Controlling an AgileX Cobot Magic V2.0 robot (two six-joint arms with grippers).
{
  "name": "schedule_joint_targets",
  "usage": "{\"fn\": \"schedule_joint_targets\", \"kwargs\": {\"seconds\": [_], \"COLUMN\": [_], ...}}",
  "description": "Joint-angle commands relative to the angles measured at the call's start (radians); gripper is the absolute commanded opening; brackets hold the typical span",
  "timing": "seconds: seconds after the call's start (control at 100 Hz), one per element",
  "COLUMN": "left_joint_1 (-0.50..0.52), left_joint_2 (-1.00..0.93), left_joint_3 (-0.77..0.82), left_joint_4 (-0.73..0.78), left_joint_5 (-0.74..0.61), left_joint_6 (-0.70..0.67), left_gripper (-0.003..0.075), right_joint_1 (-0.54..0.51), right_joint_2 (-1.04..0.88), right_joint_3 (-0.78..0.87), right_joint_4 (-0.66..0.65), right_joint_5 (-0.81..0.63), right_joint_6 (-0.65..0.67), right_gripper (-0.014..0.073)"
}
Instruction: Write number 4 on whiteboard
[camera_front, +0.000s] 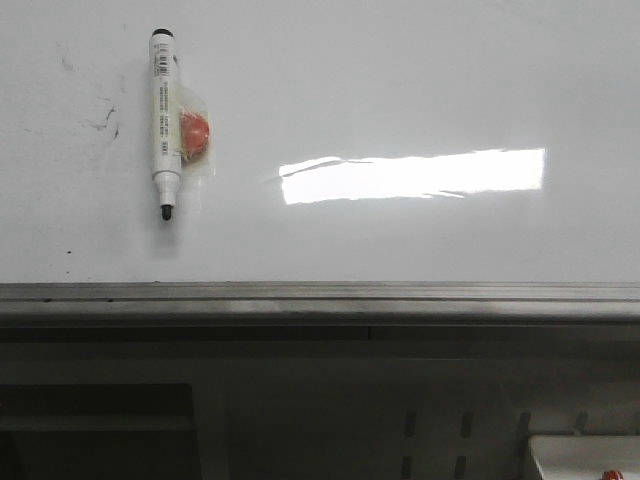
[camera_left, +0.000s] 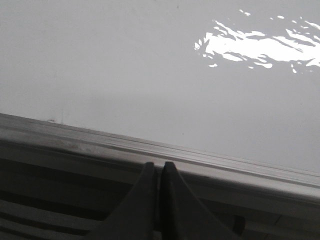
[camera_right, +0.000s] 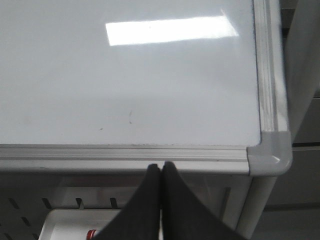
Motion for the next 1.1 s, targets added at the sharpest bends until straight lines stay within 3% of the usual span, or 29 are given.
{"fn": "schedule_joint_targets", "kwargs": {"seconds": [0.0, 1.09], "left_joint_1": [0.001, 0.001], "left_joint_2": [-0.025, -0.025], "left_joint_3": [0.035, 0.035], "left_joint_4": [-0.002, 0.042], "left_joint_5": [-0.034, -0.054], "left_joint_6": [-0.007, -0.007], "left_gripper": [-0.0020, -0.0020], "right_joint_1": [-0.006, -0.006], "right_joint_2": [-0.016, -0.016], "right_joint_3": [0.022, 0.022], "right_joint_4": [0.000, -0.002], "right_joint_5": [-0.013, -0.067], "right_joint_6": [0.000, 0.000], "right_gripper": [-0.0064, -0.0064]}}
